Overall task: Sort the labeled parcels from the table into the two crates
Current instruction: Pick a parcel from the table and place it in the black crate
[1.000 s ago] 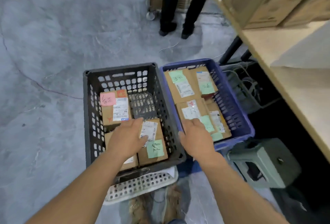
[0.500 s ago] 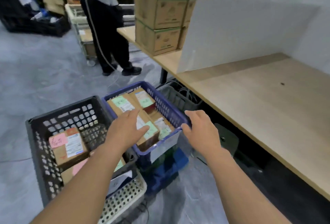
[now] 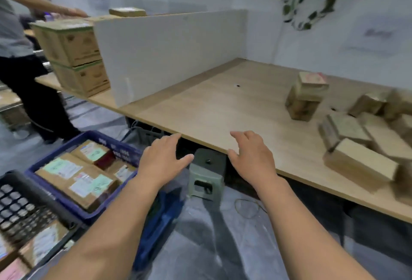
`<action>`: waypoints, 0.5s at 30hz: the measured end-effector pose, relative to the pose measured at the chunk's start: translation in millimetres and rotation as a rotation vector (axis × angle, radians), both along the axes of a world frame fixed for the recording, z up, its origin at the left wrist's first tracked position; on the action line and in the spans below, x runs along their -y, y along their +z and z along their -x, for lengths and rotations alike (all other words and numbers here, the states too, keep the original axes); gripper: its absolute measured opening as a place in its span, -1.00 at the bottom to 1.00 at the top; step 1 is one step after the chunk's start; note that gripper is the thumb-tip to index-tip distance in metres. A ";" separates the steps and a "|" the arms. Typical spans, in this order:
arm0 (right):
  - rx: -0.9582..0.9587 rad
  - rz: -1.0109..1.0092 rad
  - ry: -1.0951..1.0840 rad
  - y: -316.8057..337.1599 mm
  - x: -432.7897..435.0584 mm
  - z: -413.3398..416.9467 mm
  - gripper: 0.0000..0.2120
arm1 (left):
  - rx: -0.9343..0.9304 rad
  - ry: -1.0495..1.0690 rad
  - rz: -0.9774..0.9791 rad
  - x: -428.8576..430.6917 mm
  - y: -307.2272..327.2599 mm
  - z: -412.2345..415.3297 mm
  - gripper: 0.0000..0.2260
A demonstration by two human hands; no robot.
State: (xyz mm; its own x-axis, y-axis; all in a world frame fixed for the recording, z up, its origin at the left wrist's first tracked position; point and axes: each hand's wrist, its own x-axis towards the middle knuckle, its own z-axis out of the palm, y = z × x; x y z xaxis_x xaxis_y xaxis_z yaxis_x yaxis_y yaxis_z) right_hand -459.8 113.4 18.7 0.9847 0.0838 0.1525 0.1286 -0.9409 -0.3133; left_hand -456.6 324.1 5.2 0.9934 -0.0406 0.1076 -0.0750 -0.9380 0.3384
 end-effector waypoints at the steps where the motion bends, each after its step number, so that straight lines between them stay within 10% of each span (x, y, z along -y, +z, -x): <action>1: 0.006 0.002 -0.021 0.6 16.8 4.5 -0.54 | 0.008 -0.022 -0.001 18.9 1.0 -0.4 -0.36; 15: 0.029 0.001 -0.421 4.3 213.2 58.5 -0.53 | 0.037 -0.443 -0.004 241.1 7.0 -30.2 -0.37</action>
